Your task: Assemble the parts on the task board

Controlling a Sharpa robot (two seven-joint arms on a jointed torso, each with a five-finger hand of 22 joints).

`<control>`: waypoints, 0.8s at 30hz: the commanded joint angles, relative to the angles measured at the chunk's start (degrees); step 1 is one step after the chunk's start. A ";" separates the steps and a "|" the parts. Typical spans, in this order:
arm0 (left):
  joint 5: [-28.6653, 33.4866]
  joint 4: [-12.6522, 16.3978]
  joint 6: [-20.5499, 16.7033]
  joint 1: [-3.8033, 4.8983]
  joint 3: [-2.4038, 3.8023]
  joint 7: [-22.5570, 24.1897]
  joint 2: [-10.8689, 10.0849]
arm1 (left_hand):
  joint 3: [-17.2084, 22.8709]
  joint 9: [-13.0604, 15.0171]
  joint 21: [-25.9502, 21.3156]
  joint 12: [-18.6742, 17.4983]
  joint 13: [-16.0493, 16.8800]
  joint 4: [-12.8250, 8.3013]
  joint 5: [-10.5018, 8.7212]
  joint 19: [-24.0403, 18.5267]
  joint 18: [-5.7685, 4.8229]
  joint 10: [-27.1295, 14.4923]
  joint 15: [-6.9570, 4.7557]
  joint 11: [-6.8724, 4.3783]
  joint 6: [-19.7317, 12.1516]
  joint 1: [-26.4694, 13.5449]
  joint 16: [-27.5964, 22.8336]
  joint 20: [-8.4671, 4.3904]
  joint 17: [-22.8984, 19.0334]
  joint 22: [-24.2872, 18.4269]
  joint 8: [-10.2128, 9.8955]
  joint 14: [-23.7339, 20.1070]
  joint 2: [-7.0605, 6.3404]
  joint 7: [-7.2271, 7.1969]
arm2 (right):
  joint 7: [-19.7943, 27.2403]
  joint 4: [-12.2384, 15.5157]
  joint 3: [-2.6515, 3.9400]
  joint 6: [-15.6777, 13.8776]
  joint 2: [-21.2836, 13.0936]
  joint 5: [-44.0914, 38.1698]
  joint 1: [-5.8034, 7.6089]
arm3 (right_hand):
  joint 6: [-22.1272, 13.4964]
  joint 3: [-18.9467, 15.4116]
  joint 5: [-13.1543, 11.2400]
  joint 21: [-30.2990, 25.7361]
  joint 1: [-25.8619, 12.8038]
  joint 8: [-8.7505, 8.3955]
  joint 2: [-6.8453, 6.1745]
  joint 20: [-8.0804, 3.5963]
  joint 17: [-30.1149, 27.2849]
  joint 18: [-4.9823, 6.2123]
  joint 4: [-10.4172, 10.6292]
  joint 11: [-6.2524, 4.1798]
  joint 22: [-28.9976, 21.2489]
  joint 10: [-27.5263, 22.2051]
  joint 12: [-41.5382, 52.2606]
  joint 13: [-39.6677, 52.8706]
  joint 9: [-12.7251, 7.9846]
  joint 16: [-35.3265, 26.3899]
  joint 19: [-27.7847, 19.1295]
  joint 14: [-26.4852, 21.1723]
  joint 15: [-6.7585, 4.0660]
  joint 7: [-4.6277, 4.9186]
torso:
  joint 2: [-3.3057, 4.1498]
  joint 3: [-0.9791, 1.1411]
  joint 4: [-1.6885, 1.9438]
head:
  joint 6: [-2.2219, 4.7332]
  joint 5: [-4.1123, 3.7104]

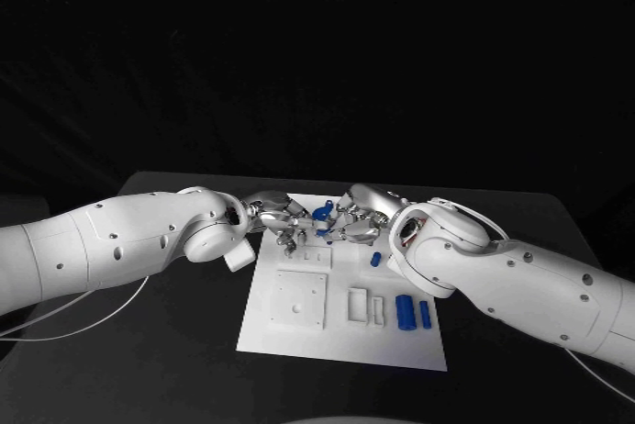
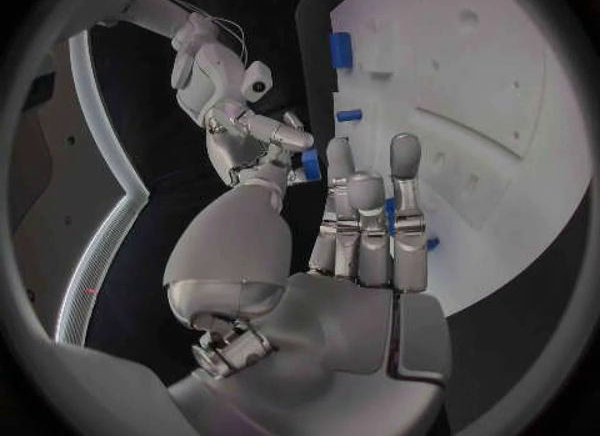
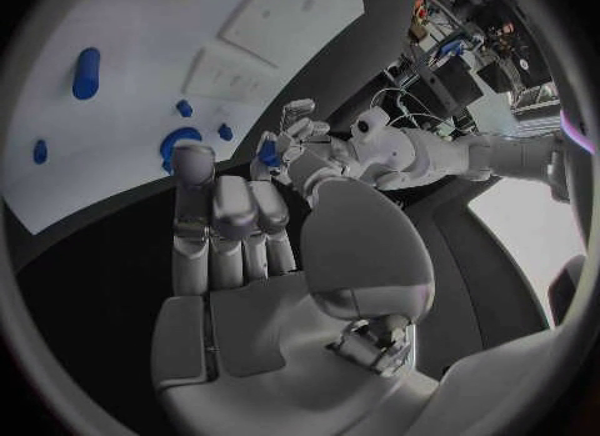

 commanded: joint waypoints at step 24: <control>1.71 0.47 1.72 -0.04 0.05 2.24 0.48 | 4.78 1.41 0.36 -0.33 -0.76 -11.63 12.68 -0.33 -0.07 0.05 -0.63 -0.78 -0.14 3.54 0.78 -0.28 0.06 1.16 2.25 -0.23 8.70 -1.30 | 0.12 -0.70 0.05 0.83 0.38 -0.22 0.00 | -0.01 -0.41 0.38 -0.16 0.27 0.19 -0.39 -0.26 0.02 -0.98 0.00 -0.28 0.61 0.04 -0.19 0.06 0.06 -0.24 2.74 -0.01 -0.20 0.06 | -0.03 0.08 -0.01 | -0.33 -0.09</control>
